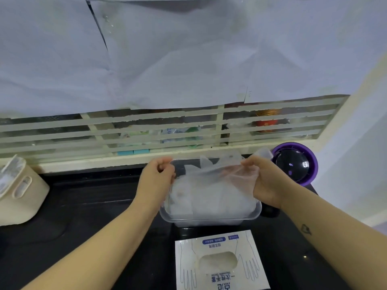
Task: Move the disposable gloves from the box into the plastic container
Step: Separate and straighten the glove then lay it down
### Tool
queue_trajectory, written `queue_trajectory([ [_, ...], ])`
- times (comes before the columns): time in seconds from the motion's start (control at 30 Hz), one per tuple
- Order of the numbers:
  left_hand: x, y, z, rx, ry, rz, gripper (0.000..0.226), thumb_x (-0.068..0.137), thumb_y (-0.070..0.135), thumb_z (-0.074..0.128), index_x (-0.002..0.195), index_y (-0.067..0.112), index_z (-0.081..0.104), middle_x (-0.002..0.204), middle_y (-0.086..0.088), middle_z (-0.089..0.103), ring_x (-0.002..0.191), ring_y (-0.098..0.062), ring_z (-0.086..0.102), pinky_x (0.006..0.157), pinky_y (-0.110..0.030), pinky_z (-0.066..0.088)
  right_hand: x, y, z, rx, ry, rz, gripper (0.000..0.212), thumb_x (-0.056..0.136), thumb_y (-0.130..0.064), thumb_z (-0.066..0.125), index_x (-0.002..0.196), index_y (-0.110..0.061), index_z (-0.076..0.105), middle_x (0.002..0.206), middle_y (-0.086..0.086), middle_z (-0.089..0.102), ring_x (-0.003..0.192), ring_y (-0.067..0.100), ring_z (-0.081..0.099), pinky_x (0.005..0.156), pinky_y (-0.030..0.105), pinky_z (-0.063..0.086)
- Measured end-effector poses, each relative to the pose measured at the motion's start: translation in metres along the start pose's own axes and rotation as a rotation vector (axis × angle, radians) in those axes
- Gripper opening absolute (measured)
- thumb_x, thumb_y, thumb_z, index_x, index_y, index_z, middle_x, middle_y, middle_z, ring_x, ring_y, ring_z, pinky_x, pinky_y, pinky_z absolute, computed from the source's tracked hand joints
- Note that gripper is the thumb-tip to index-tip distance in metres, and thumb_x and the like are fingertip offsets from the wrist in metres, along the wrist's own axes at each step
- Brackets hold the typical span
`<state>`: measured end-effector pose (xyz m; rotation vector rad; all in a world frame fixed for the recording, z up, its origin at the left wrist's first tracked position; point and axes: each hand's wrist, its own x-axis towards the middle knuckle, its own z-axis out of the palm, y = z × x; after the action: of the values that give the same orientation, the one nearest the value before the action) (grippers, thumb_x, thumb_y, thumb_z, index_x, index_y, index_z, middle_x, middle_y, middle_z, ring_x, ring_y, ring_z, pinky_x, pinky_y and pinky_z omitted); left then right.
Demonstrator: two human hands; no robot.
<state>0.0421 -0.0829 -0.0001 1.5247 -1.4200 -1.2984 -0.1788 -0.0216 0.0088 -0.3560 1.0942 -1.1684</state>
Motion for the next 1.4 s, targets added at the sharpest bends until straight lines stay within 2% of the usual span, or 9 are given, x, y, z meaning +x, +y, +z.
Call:
queue_trajectory([
  [0.17,-0.018,0.021,0.011,-0.428,-0.591,-0.184,0.056,0.089,0.051,0.048,0.123,0.009,0.062,0.118,-0.009,0.064,0.11,-0.024,0.06,0.095,-0.036,0.052,-0.022,-0.02,0.044,-0.886,-0.022,-0.449,0.009,0.091,-0.013,0.055,0.086,-0.016,0.062,0.089,0.009,0.064,0.078,0.02,0.062,0.072,0.026,0.055],
  [0.33,-0.022,0.024,0.013,-1.009,-0.78,-0.375,0.074,0.08,0.067,0.052,0.126,0.01,0.061,0.126,-0.019,0.063,0.112,-0.03,0.064,0.099,-0.048,0.049,-0.034,-0.004,0.06,-1.662,-0.425,-0.707,0.021,0.086,-0.034,0.068,0.097,-0.016,0.065,0.138,-0.012,0.048,0.126,-0.004,0.032,0.097,-0.003,0.016],
  [0.5,-0.019,0.018,0.016,-0.983,-0.59,-0.35,0.041,0.098,0.033,0.041,0.136,0.022,0.052,0.126,-0.016,0.064,0.114,-0.03,0.064,0.088,-0.046,0.056,-0.04,0.002,0.051,-1.348,-0.359,-0.785,0.037,0.078,-0.056,0.064,0.103,-0.028,0.065,0.128,-0.014,0.057,0.125,-0.004,0.042,0.106,0.01,0.027],
  [0.6,-0.015,0.018,0.014,-1.005,-0.588,-0.377,0.037,0.102,0.033,0.036,0.13,0.023,0.059,0.126,-0.012,0.065,0.105,-0.031,0.068,0.079,-0.049,0.059,-0.029,0.004,0.035,-0.988,0.115,-0.896,0.037,0.08,-0.055,0.061,0.112,-0.039,0.053,0.12,-0.018,0.055,0.113,-0.001,0.052,0.096,0.025,0.045],
  [0.7,-0.012,0.015,0.013,-1.022,-0.662,-0.396,0.04,0.103,0.036,0.033,0.13,0.024,0.06,0.132,-0.013,0.061,0.106,-0.032,0.067,0.085,-0.055,0.053,-0.018,0.008,0.021,-0.462,0.145,-0.383,0.077,0.075,-0.05,0.07,0.141,-0.032,0.035,0.123,-0.01,0.053,0.106,0.008,0.055,0.091,0.029,0.047],
  [0.8,-0.007,0.012,0.012,-1.028,-0.696,-0.416,0.042,0.102,0.036,0.032,0.132,0.024,0.058,0.134,-0.012,0.059,0.106,-0.032,0.067,0.087,-0.056,0.053,-0.011,0.012,0.014,-0.154,-0.022,-0.182,0.068,0.08,-0.029,0.069,0.141,-0.023,0.039,0.127,0.012,0.06,0.104,0.029,0.066,0.079,0.04,0.058],
  [1.0,0.006,0.0,0.004,-0.907,-0.467,-0.366,0.038,0.099,0.03,0.041,0.128,0.017,0.061,0.126,-0.012,0.065,0.109,-0.027,0.065,0.091,-0.046,0.053,0.003,-0.001,0.013,-0.725,0.276,-0.43,0.075,0.082,-0.014,0.071,0.144,-0.033,0.031,0.082,0.003,0.068,0.071,0.006,0.067,0.061,0.017,0.051],
  [1.2,0.001,-0.032,-0.012,-0.844,0.007,-0.38,0.03,0.102,0.017,0.043,0.128,0.017,0.057,0.123,-0.007,0.063,0.108,-0.023,0.063,0.084,-0.04,0.052,0.028,0.013,-0.004,-0.981,0.301,-0.325,0.082,0.085,-0.01,0.07,0.15,-0.027,0.023,0.077,0.001,0.07,0.072,0.002,0.065,0.079,0.016,0.047],
  [1.4,0.001,-0.022,-0.019,-0.067,0.267,0.273,0.028,0.098,0.007,0.048,0.116,0.027,0.058,0.107,0.015,0.059,0.096,0.007,0.057,0.085,-0.01,0.046,0.044,0.019,-0.006,-1.15,0.253,-0.3,0.079,0.088,-0.002,0.064,0.15,-0.026,0.022,0.074,0.005,0.068,0.06,0.007,0.064,0.046,0.01,0.044],
])
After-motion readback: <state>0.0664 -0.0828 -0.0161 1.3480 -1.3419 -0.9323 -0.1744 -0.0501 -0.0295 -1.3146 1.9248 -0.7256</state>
